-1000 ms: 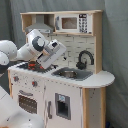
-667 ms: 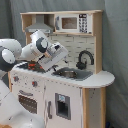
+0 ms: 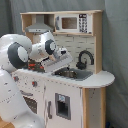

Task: Play with the kitchen

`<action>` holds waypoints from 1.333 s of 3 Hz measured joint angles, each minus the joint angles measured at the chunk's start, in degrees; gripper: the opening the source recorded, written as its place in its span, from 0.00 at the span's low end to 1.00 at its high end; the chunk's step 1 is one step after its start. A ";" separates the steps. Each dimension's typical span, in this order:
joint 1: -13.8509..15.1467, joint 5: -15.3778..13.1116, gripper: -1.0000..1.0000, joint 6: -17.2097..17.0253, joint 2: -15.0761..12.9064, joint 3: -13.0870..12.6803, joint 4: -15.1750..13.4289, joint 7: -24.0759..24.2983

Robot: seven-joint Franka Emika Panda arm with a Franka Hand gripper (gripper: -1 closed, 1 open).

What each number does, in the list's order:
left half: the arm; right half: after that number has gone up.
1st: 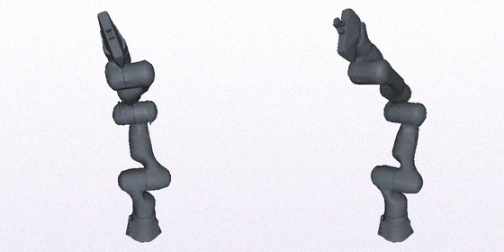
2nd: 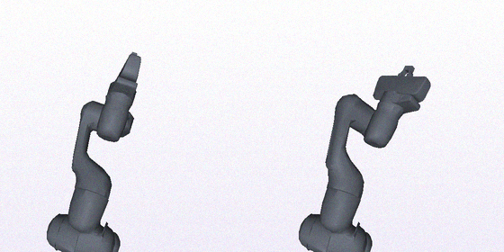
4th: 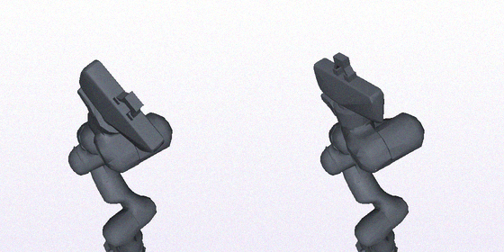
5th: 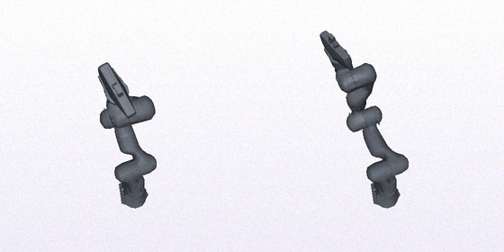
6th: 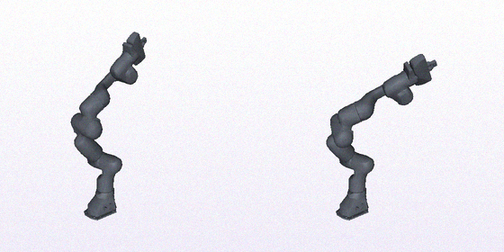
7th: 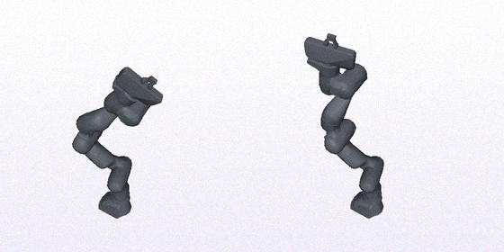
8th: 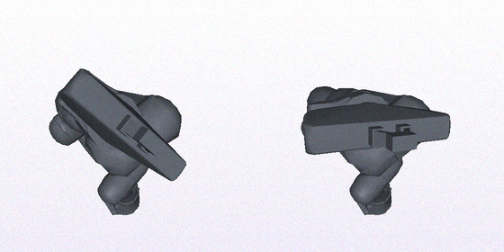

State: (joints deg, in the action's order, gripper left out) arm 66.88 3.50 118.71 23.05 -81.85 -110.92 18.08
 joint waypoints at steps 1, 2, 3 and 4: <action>3.07 0.00 1.00 0.15 -4.37 -2.59 -0.15 -0.03; 6.33 0.00 1.00 1.93 -6.50 -6.52 -0.05 -0.21; 10.74 0.00 1.00 2.65 -6.83 -10.99 0.37 -0.73; 14.49 0.19 1.00 2.58 -7.19 -15.19 1.23 -1.90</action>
State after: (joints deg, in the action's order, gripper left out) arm 81.37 3.68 121.29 15.86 -97.04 -109.68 16.18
